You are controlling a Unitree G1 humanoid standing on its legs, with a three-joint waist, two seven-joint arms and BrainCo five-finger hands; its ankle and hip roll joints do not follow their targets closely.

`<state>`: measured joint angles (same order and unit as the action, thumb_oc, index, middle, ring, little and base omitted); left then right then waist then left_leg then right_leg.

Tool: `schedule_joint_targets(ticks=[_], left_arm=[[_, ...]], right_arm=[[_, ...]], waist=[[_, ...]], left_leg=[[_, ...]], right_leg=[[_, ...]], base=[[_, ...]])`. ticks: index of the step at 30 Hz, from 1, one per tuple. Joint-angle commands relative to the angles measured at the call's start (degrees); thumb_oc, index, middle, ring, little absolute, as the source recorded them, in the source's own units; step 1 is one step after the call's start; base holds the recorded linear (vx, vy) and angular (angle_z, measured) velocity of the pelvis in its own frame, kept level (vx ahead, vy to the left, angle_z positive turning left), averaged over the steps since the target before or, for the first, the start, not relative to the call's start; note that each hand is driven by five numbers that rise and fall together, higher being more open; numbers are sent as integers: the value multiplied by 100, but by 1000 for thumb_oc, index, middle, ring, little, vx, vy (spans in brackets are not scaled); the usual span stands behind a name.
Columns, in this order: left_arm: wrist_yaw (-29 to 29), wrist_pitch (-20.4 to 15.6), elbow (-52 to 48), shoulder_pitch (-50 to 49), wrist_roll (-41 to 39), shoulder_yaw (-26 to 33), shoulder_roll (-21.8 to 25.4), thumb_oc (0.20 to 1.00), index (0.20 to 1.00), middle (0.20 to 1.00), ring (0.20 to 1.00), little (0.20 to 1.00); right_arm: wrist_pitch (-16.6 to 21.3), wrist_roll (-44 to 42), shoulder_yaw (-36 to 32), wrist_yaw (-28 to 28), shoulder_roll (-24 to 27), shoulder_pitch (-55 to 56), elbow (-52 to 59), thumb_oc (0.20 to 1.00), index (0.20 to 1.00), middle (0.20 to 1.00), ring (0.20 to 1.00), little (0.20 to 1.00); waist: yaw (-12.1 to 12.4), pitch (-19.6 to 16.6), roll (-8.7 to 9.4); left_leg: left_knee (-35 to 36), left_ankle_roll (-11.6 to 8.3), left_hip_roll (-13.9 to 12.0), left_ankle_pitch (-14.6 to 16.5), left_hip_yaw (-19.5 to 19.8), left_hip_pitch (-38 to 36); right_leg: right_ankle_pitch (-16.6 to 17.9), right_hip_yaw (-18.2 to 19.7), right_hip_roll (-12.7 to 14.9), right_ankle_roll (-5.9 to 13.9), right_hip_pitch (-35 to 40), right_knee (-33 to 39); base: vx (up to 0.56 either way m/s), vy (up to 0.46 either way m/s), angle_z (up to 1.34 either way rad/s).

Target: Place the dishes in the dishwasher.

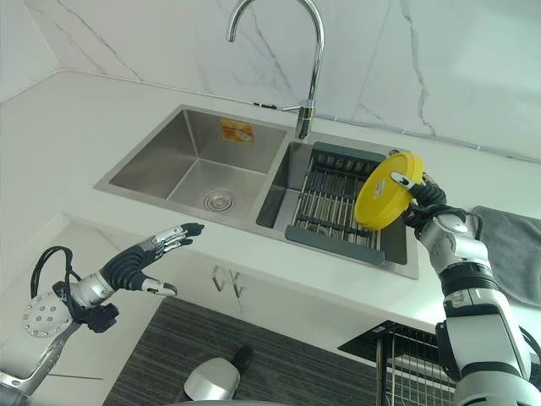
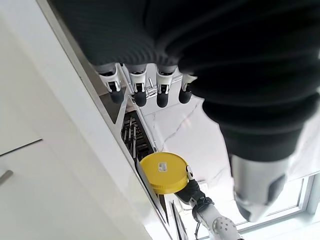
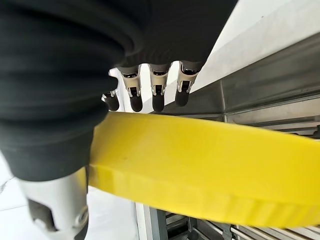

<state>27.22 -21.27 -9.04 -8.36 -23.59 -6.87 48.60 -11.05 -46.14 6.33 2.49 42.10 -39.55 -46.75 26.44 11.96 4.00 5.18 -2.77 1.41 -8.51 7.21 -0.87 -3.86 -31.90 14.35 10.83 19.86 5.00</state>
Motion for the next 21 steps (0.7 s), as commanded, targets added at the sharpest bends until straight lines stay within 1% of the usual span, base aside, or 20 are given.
schedule_joint_targets(ticks=[1, 3, 5, 7, 16, 17, 18, 20, 21], left_arm=[[27, -146, -307, -171, -123, -35, 219, 1000, 1000, 1000, 1000, 1000], [38, -111, -322, -175, -109, -30, 195, 1000, 1000, 1000, 1000, 1000], [36, -103, -323, -178, -102, -27, 184, 1000, 1000, 1000, 1000, 1000], [68, -84, -329, -196, -94, -18, 149, 1000, 1000, 1000, 1000, 1000], [77, -6, -355, -151, -63, -35, 119, 1000, 1000, 1000, 1000, 1000], [87, 7, -363, -158, -35, -23, 91, 1000, 1000, 1000, 1000, 1000], [97, 28, -369, -162, -58, -18, 95, 1000, 1000, 1000, 1000, 1000], [107, 71, -362, -124, -52, -60, 64, 1000, 1000, 1000, 1000, 1000], [106, 71, -361, -122, -51, -63, 62, 1000, 1000, 1000, 1000, 1000]], right_arm=[[26, -5, 584, 91, 619, -560, 125, 1000, 1000, 1000, 1000, 1000], [-134, 68, 638, 81, 590, -588, 141, 1000, 1000, 1000, 1000, 1000], [-215, 60, 698, 66, 575, -617, 122, 1000, 1000, 1000, 1000, 1000], [-400, 45, 821, -61, 560, -673, 65, 1000, 1000, 1000, 1000, 1000], [-494, 59, 969, -42, 482, -728, 14, 1000, 1000, 1000, 1000, 1000], [-540, 91, 963, -14, 480, -717, 41, 536, 536, 536, 536, 536], [-581, 177, 979, 36, 476, -711, 41, 200, 200, 200, 200, 200], [-576, 187, 975, 239, 434, -671, -24, 200, 200, 200, 200, 200], [-575, 184, 974, 252, 433, -670, -24, 200, 200, 200, 200, 200]], waist=[[219, -449, -241], [217, -454, -237], [216, -452, -235], [225, -447, -215], [246, -441, -193], [245, -437, -184], [246, -440, -177], [242, -445, -165], [242, -444, -165]], left_leg=[[-60, 416, 95, 826, -86, -478], [-57, 418, 99, 829, -78, -491], [-54, 418, 98, 830, -81, -502], [-53, 413, 91, 831, -80, -519], [-52, 403, 68, 820, -102, -538], [-54, 398, 66, 817, -111, -533], [-52, 394, 59, 816, -127, -535], [-51, 395, 51, 817, -149, -544], [-50, 395, 51, 817, -150, -545]], right_leg=[[-178, 804, -185, -228, -783, -1144], [-181, 805, -185, -230, -774, -1146], [-182, 812, -187, -234, -768, -1145], [-176, 804, -180, -237, -742, -1130], [-166, 752, -169, -243, -689, -1114], [-168, 744, -166, -239, -686, -1115], [-170, 727, -158, -235, -683, -1121], [-166, 711, -150, -230, -672, -1127], [-166, 711, -150, -230, -673, -1128]], base=[[0, 0, 0], [10, 11, 5], [4, 7, 2], [0, 0, 0], [0, 0, 0], [0, 0, 0], [0, 0, 0], [0, 0, 0], [0, 0, 0]])
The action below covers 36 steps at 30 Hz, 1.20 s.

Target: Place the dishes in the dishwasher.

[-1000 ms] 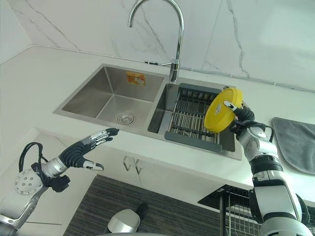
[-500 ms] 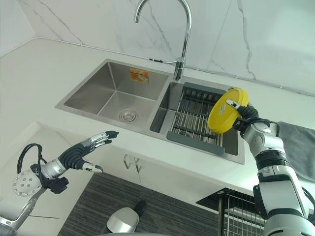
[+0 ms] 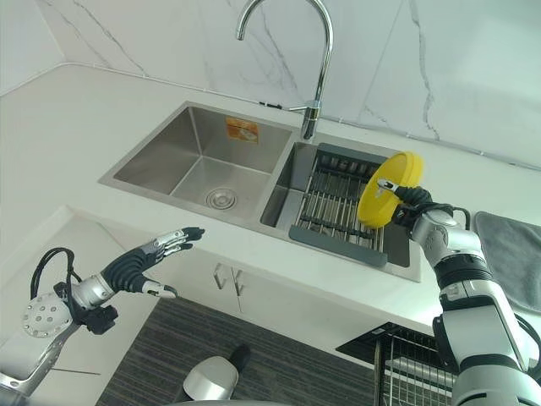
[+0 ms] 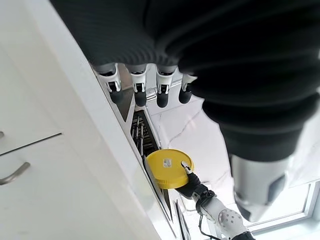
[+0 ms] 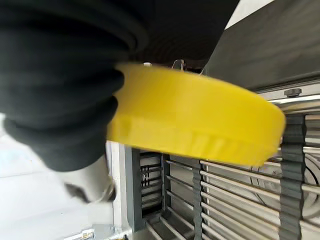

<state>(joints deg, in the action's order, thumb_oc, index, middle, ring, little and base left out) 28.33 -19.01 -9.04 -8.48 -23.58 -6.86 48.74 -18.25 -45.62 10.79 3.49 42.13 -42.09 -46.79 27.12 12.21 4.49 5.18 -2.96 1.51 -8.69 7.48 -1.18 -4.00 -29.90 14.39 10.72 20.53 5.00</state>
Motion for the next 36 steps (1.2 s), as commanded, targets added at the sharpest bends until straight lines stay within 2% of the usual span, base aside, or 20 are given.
schedule_joint_targets(ticks=[1, 7, 13, 18, 23, 27, 32, 36], left_arm=[[-4, -143, -355, -93, -62, -72, 43, 1000, 1000, 1000, 1000, 1000], [-8, -134, -355, -104, -83, -90, 29, 1000, 1000, 1000, 1000, 1000], [29, -163, -354, -115, -169, -102, 71, 1000, 1000, 1000, 1000, 1000], [-7, -255, -289, -25, -98, -245, -49, 1000, 1000, 1000, 1000, 1000], [-1, -216, -304, 67, -92, -263, -217, 1000, 1000, 1000, 1000, 1000], [0, -212, -303, 124, 35, -286, -453, 1000, 1000, 1000, 1000, 1000], [-149, -273, -268, 350, 169, -440, -603, 1000, 1000, 1000, 1000, 1000], [-430, -217, -215, 668, 250, -584, -767, 1000, 1000, 1000, 1000, 1000]], right_arm=[[151, 133, 519, 219, 412, -410, -48, 200, 200, 200, 200, 200], [172, 172, 460, 438, 373, -379, -171, 200, 200, 200, 200, 200], [507, 76, 403, 432, 357, -318, -242, 200, 200, 200, 200, 200], [1265, -722, 316, 271, -2, -140, 281, 200, 200, 200, 200, 200], [1621, -1171, -70, 438, -530, 160, 976, 200, 200, 200, 200, 200], [2094, -1657, -337, 749, -1040, 400, 1712, 200, 200, 200, 200, 200], [2870, -1580, -550, 1136, -1500, 357, 2557, 200, 200, 200, 200, 200], [3549, -1590, -606, 1393, -1855, 252, 3208, 200, 200, 200, 200, 200]], waist=[[173, -468, -213], [172, -472, -222], [185, -484, -220], [126, -527, -230], [36, -585, -261], [-70, -632, -299], [-305, -706, -353], [-654, -717, -375]], left_leg=[[-51, 416, 39, 836, -184, -515], [-53, 426, 38, 841, -190, -529], [-59, 438, 33, 851, -185, -512], [-38, 436, 10, 866, -244, -563], [-33, 431, -34, 907, -386, -643], [-36, 420, -96, 939, -554, -724], [-47, 317, -260, 964, -1012, -799], [-63, 213, -427, 969, -1666, -865]], right_leg=[[-152, 514, -152, -217, -740, -1133], [-144, 552, -158, -214, -723, -1113], [-157, 560, -154, -204, -729, -1119], [-148, 527, -160, -193, -671, -1060], [-140, 500, -151, -174, -602, -995], [-95, 534, -173, -157, -533, -879], [13, 579, -208, -106, -536, -690], [162, 632, -225, -98, -627, -521]], base=[[0, 0, 0], [0, 0, 0], [-13, -9, 0], [-56, -43, -1], [-77, -54, -5], [-136, -105, -2], [-241, -188, -26], [-299, -227, -45]])
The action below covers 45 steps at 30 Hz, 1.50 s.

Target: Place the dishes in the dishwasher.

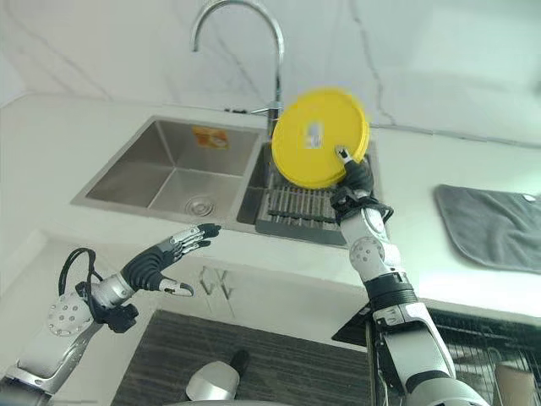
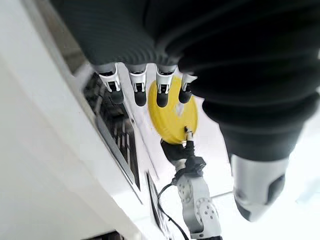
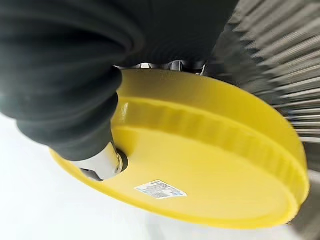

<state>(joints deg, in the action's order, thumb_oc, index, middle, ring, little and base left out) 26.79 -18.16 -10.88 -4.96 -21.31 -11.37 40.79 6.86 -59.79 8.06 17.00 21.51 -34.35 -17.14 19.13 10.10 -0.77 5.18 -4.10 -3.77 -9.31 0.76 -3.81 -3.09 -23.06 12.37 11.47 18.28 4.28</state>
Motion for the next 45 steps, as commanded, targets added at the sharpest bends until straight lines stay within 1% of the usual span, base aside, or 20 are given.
schedule_joint_targets(ticks=[1, 2, 4, 5, 6, 9, 11, 16, 18, 20, 21, 23, 27, 28, 30, 31, 32, 35, 40, 45], left_arm=[[-348, -301, -22, 357, 70, -159, -20, 1000, 1000, 1000, 1000, 1000], [-390, -288, -10, 379, 78, -165, -32, 1000, 1000, 1000, 1000, 1000], [-537, -305, 57, 497, 145, -221, -91, 1000, 1000, 1000, 1000, 1000], [-599, -342, 90, 571, 176, -269, -122, 1000, 1000, 1000, 1000, 1000], [-670, -320, 103, 626, 201, -298, -148, 1000, 1000, 1000, 1000, 1000], [-872, -252, 147, 784, 335, -409, -256, 1000, 1000, 1000, 1000, 1000], [-1036, -182, 179, 893, 488, -499, -380, 1000, 1000, 1000, 1000, 1000], [-1436, -125, 325, 947, 743, -611, -629, 1000, 1000, 1000, 1000, 1000], [-1519, -119, 363, 909, 807, -601, -688, 1000, 1000, 1000, 1000, 1000], [-1563, -85, 359, 885, 842, -594, -705, 1000, 1000, 1000, 1000, 1000], [-1558, -73, 355, 874, 852, -582, -717, 1000, 1000, 1000, 1000, 1000], [-1603, -55, 323, 785, 893, -530, -738, 1000, 1000, 1000, 1000, 1000], [-1685, 32, 293, 740, 957, -518, -782, 1000, 1000, 1000, 1000, 1000], [-1689, 64, 298, 734, 992, -522, -775, 1000, 1000, 1000, 1000, 1000], [-1661, 174, 211, 703, 1067, -498, -721, 1000, 1000, 1000, 1000, 1000], [-1711, 187, 194, 688, 1081, -503, -696, 1000, 1000, 1000, 1000, 1000], [-1776, 207, 181, 659, 1084, -465, -677, 1000, 1000, 1000, 1000, 1000], [-1803, 256, 149, 583, 1100, -409, -679, 1000, 1000, 1000, 1000, 1000], [-1605, 323, 53, 404, 1212, -344, -651, 1000, 1000, 1000, 1000, 1000], [-1419, 412, -135, 127, 1167, -184, -558, 1000, 1000, 1000, 1000, 1000]], right_arm=[[1120, -206, -354, 54, 143, -491, 388, 200, 200, 200, 200, 200], [1139, -220, -353, 39, 115, -475, 429, 200, 200, 200, 200, 200], [1314, -311, -382, -9, -30, -377, 684, 200, 200, 200, 200, 200], [1506, -425, -419, -55, -118, -292, 823, 200, 200, 200, 200, 200], [1563, -456, -448, -99, -184, -239, 901, 200, 200, 200, 200, 200], [1629, -618, -570, -258, -309, -49, 1118, 200, 200, 200, 200, 200], [1679, -692, -664, -387, -414, 203, 1346, 200, 200, 200, 200, 200], [1622, -743, -847, -929, -590, 928, 1714, 200, 200, 200, 200, 200], [1509, -597, -931, -1023, -570, 1140, 1834, 200, 200, 200, 200, 200], [1465, -717, -967, -1281, -529, 1263, 1820, 200, 200, 200, 200, 200], [1455, -688, -1004, -1323, -519, 1344, 1837, 200, 200, 200, 200, 200], [1380, -637, -1109, -1519, -463, 1658, 1873, 200, 200, 200, 200, 200], [1215, -530, -1285, -1447, -404, 2019, 1860, 200, 200, 200, 200, 200], [1126, -298, -1346, -1257, -388, 2120, 1830, 200, 200, 200, 200, 200], [826, -115, -1428, -1053, -353, 2339, 1660, 200, 200, 200, 200, 200], [743, -153, -1429, -1082, -358, 2419, 1584, 200, 200, 200, 200, 200], [685, -131, -1381, -1118, -412, 2577, 1438, 200, 200, 200, 200, 200], [588, -82, -1272, -1107, -517, 2726, 1307, 200, 200, 200, 200, 200], [796, -197, -1055, -1222, -737, 2751, 1097, 200, 200, 200, 200, 200], [773, 16, -860, -1114, -835, 2825, 921, 200, 200, 200, 200, 200]], waist=[[70, -505, 142], [41, -507, 138], [-134, -493, 122], [-263, -494, 121], [-331, -486, 120], [-524, -478, 114], [-718, -475, 111], [-1077, -460, 112], [-1183, -454, 118], [-1247, -446, 114], [-1282, -459, 104], [-1416, -459, 103], [-1617, -430, 127], [-1666, -415, 129], [-1713, -401, 112], [-1727, -388, 105], [-1739, -356, 94], [-1727, -315, 84], [-1599, -282, 42], [-1456, -201, -82]], left_leg=[[-77, 314, 77, 1040, -1098, -618], [-84, 311, 66, 1043, -1144, -628], [-155, 292, 1, 1073, -1392, -679], [-213, 272, -55, 1121, -1592, -726], [-269, 257, -95, 1138, -1709, -734], [-407, 225, -191, 1179, -1994, -751], [-531, 182, -275, 1186, -2228, -745], [-952, 92, -497, 1245, -2710, -661], [-1133, 70, -576, 1277, -2829, -610], [-1233, 71, -617, 1310, -2902, -579], [-1267, 27, -628, 1409, -2831, -600], [-1388, 12, -724, 1460, -2989, -605], [-1515, 3, -849, 1521, -3208, -645], [-1555, 24, -877, 1552, -3294, -660], [-1556, 63, -872, 1565, -3362, -685], [-1561, 74, -865, 1569, -3345, -678], [-1598, 109, -847, 1592, -3290, -647], [-1646, 136, -823, 1624, -3231, -611], [-1619, 179, -738, 1653, -3175, -620], [-1628, 240, -589, 1678, -2995, -509]], right_leg=[[92, -35, -22, -177, -426, -434], [95, -28, -22, -179, -434, -432], [101, 18, -19, -195, -482, -441], [86, 36, -22, -210, -505, -446], [87, 39, -21, -221, -521, -447], [94, 56, -35, -266, -566, -441], [124, 73, -71, -313, -605, -406], [235, 114, -122, -417, -718, -322], [288, 132, -115, -448, -762, -300], [323, 154, -117, -471, -800, -287], [277, 216, -127, -438, -772, -268], [328, 220, -97, -441, -823, -261], [337, 209, -36, -459, -898, -339], [300, 166, -7, -459, -936, -440], [161, 85, -12, -479, -998, -694], [108, 84, -29, -495, -1016, -777], [1, 80, -54, -523, -1047, -930], [-91, 67, -75, -552, -1059, -1051], [-105, -73, -19, -515, -1014, -1081], [-184, -160, 45, -475, -1095, -1283]], base=[[-208, -149, -63], [-148, -105, -64], [-171, -146, -67], [-177, -174, -77], [-168, -170, -82], [-85, -117, -67], [-78, -155, -58], [-31, -114, -71], [-8, -95, -78], [26, -65, -77], [71, -25, -77], [59, -45, -69], [72, -35, -42], [90, -8, -40], [112, 14, -29], [110, 30, -12], [78, 24, -4], [67, 3, 1], [77, -14, 1], [69, 20, 1]])
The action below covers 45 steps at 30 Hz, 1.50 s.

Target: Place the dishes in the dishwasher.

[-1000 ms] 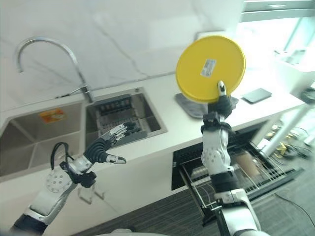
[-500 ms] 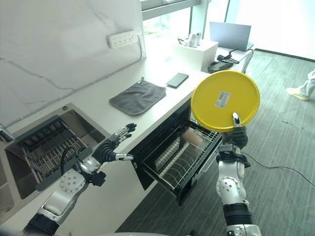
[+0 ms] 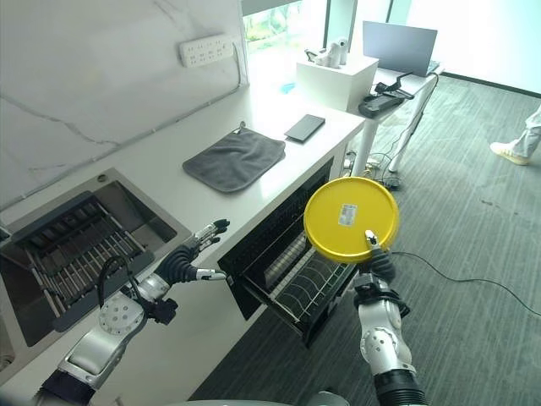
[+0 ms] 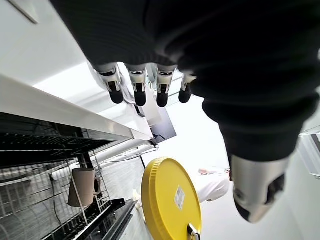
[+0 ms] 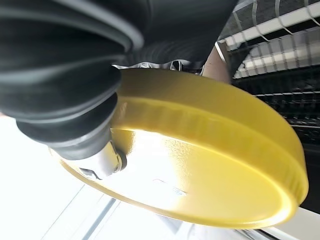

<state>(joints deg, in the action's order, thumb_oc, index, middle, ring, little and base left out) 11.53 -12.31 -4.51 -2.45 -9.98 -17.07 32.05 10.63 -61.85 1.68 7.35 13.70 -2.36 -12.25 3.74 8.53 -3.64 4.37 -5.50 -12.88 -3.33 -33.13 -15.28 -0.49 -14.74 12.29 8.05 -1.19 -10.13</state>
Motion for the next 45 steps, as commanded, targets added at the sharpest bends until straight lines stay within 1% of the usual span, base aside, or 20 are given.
schedule_joint_targets(ticks=[1, 3, 7, 8, 9, 11, 14, 15, 16, 18, 21, 23, 29, 31, 35, 38, 41, 42, 44, 45], left_arm=[[138, -192, -799, -158, 33, 392, 356, 1000, 1000, 1000, 1000, 1000], [179, -206, -856, -185, 52, 392, 393, 1000, 1000, 1000, 1000, 1000], [231, -228, -941, -187, -71, 385, 472, 1000, 1000, 1000, 1000, 1000], [264, -235, -968, -214, -101, 375, 481, 1000, 1000, 1000, 1000, 1000], [285, -248, -992, -252, -107, 382, 489, 1000, 1000, 1000, 1000, 1000], [352, -249, -1058, -352, -124, 426, 520, 1000, 1000, 1000, 1000, 1000], [432, -260, -1121, -500, -184, 492, 575, 1000, 1000, 1000, 1000, 1000], [467, -268, -1134, -538, -215, 513, 608, 1000, 1000, 1000, 1000, 1000], [559, -300, -1151, -590, -260, 550, 701, 1000, 1000, 1000, 1000, 1000], [530, -294, -1176, -623, -284, 569, 736, 1000, 1000, 1000, 1000, 1000], [448, -292, -1167, -642, -285, 592, 762, 1000, 1000, 1000, 1000, 1000], [430, -273, -1179, -648, -282, 600, 789, 1000, 1000, 1000, 1000, 1000], [477, -264, -1155, -648, -289, 591, 891, 1000, 1000, 1000, 1000, 1000], [506, -315, -1123, -655, -293, 587, 952, 1000, 1000, 1000, 1000, 1000], [490, -337, -1121, -622, -346, 569, 1023, 1000, 1000, 1000, 1000, 1000], [516, -349, -1141, -608, -410, 544, 1080, 1000, 1000, 1000, 1000, 1000], [520, -400, -1179, -502, -531, 444, 1152, 1000, 1000, 1000, 1000, 1000], [467, -482, -1182, -372, -641, 362, 1190, 1000, 1000, 1000, 1000, 1000], [438, -587, -1176, -230, -771, 335, 1232, 1000, 1000, 1000, 1000, 1000], [402, -672, -1178, -53, -842, 285, 1285, 1000, 1000, 1000, 1000, 1000]], right_arm=[[426, 287, -193, -132, -35, -390, 392, 200, 200, 200, 200, 200], [510, 592, -149, 41, 7, -459, 338, 200, 200, 200, 200, 200], [751, 1356, -148, 242, 288, -723, 174, 200, 200, 200, 200, 200], [704, 1748, -148, 350, 418, -824, 97, 200, 200, 200, 200, 200], [620, 1901, -148, 357, 496, -858, 64, 200, 200, 200, 200, 200], [323, 2113, -171, 296, 685, -874, 18, 200, 200, 200, 200, 200], [127, 2231, -185, 338, 863, -842, -39, 200, 200, 200, 200, 200], [27, 2201, -200, 392, 918, -843, -65, 200, 200, 200, 200, 200], [-207, 2008, -226, 584, 1001, -909, -269, 200, 200, 200, 200, 200], [-256, 1746, -246, 724, 948, -931, -447, 200, 200, 200, 200, 200], [-235, 1455, -265, 994, 774, -933, -644, 200, 200, 200, 200, 200], [-132, 1258, -317, 1235, 663, -975, -888, 200, 200, 200, 200, 200], [32, 1136, -422, 1554, 574, -1103, -1338, 200, 200, 200, 200, 200], [101, 1068, -430, 1623, 543, -1096, -1557, 200, 200, 200, 200, 200], [110, 1074, -415, 1573, 560, -1148, -1784, 200, 200, 200, 200, 200], [51, 1119, -424, 1589, 610, -1298, -2054, 200, 200, 200, 200, 200], [-62, 1130, -381, 1645, 729, -1624, -2384, 200, 200, 200, 200, 200], [-114, 1184, -339, 1650, 836, -1892, -2581, 200, 200, 200, 200, 200], [-203, 1256, -304, 1719, 975, -2235, -2752, 200, 200, 200, 200, 200], [-311, 1332, -256, 1870, 1115, -2625, -2941, 200, 200, 200, 200, 200]], waist=[[111, -18, 183], [182, 41, 131], [296, 129, 24], [342, 148, -26], [360, 162, -48], [396, 176, -80], [431, 181, -89], [440, 179, -85], [475, 164, -59], [502, 148, -30], [530, 130, 10], [578, 111, 35], [683, 125, 28], [730, 156, -7], [781, 206, -53], [853, 242, -94], [1001, 317, -160], [1079, 399, -207], [1149, 532, -245], [1216, 696, -278]], left_leg=[[-1569, 396, 340, 1090, 430, 678], [-1622, 429, 386, 1116, 527, 770], [-1662, 500, 503, 1158, 683, 903], [-1650, 527, 556, 1166, 726, 932], [-1643, 541, 578, 1167, 736, 937], [-1603, 561, 633, 1156, 772, 938], [-1572, 585, 679, 1149, 795, 923], [-1563, 593, 690, 1146, 802, 922], [-1511, 611, 710, 1134, 812, 888], [-1486, 605, 690, 1127, 803, 843], [-1513, 591, 633, 1124, 790, 803], [-1574, 585, 588, 1133, 799, 799], [-1659, 584, 560, 1139, 893, 851], [-1657, 600, 590, 1136, 943, 891], [-1651, 618, 651, 1135, 1034, 956], [-1669, 633, 695, 1145, 1082, 1003], [-1759, 646, 736, 1148, 1188, 1172], [-1802, 644, 760, 1140, 1278, 1294], [-1854, 640, 781, 1135, 1349, 1436], [-1888, 639, 791, 1123, 1411, 1574]], right_leg=[[-473, -1019, 68, -135, 821, 94], [-529, -1081, 113, -133, 751, -41], [-608, -1157, 194, -128, 631, -227], [-629, -1185, 219, -121, 609, -268], [-637, -1199, 231, -119, 605, -283], [-644, -1232, 257, -105, 598, -308], [-636, -1268, 300, -86, 616, -324], [-634, -1276, 307, -77, 622, -324], [-611, -1295, 307, -40, 633, -317], [-596, -1308, 283, -26, 683, -273], [-596, -1310, 228, -35, 746, -248], [-608, -1333, 195, -54, 796, -255], [-653, -1387, 208, -63, 828, -339], [-675, -1434, 244, -51, 799, -409], [-708, -1449, 277, -39, 732, -499], [-730, -1492, 320, -42, 704, -563], [-769, -1562, 384, -48, 618, -689], [-791, -1574, 418, -53, 519, -782], [-810, -1585, 443, -62, 431, -840], [-820, -1603, 466, -70, 329, -895]], base=[[36, 8, 3], [13, 16, 20], [5, 42, 31], [27, 63, 27], [39, 72, 16], [41, 61, 10], [41, 40, 1], [56, 27, -3], [39, 8, 0], [43, -9, 2], [52, -24, -2], [70, -39, -10], [41, -9, -6], [0, 0, 0], [5, 17, 6], [15, 24, 9], [-27, 39, 14], [-121, 49, 34], [-179, 18, 40], [-258, -16, 33]])
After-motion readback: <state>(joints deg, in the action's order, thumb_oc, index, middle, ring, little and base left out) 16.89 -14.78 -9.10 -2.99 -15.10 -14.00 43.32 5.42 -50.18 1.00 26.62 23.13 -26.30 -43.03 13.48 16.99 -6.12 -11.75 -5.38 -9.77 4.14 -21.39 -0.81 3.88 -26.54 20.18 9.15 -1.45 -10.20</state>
